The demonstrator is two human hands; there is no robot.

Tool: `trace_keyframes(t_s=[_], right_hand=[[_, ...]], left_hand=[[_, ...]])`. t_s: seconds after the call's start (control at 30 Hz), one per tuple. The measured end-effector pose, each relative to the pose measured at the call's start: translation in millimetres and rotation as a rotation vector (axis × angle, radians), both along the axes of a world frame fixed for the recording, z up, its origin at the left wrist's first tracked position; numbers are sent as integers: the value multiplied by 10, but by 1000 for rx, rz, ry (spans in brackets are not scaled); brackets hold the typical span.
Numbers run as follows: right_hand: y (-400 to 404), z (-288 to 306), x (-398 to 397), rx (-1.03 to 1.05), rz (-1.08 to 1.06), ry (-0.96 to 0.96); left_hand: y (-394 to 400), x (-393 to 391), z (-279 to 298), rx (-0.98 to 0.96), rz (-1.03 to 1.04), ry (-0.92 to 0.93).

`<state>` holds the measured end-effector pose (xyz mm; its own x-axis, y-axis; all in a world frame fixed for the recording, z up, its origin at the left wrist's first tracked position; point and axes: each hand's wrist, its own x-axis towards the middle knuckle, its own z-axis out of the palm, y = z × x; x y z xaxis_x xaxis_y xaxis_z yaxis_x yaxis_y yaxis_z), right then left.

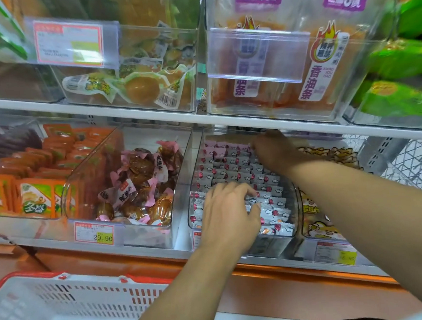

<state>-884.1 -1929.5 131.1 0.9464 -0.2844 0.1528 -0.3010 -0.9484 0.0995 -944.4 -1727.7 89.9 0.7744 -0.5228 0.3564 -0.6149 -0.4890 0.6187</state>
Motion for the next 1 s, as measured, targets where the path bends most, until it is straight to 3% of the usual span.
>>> trace_keyframes(t_s=[0.2, 0.5, 0.63, 0.77, 0.87, 0.93, 1.0], right_hand=[[-58, -93, 56, 95, 13, -40], [-108, -47, 2, 167, -10, -327], [4, 15, -255, 256, -144, -373], [392, 101, -542, 708, -357, -746], [798, 150, -852, 1143, -350, -814], [1074, 200, -1067, 1505, -281, -820], [1259, 221, -1235, 1729, -217, -799]], left_hand=[[36, 56, 7, -35, 12, 28], [75, 78, -28, -101, -7, 68], [124, 36, -3, -159, -8, 105], [229, 19, 56, -336, 47, 206], [379, 29, 120, -608, 134, 310], [476, 47, 159, -756, 193, 447], [548, 75, 173, -861, 237, 602]])
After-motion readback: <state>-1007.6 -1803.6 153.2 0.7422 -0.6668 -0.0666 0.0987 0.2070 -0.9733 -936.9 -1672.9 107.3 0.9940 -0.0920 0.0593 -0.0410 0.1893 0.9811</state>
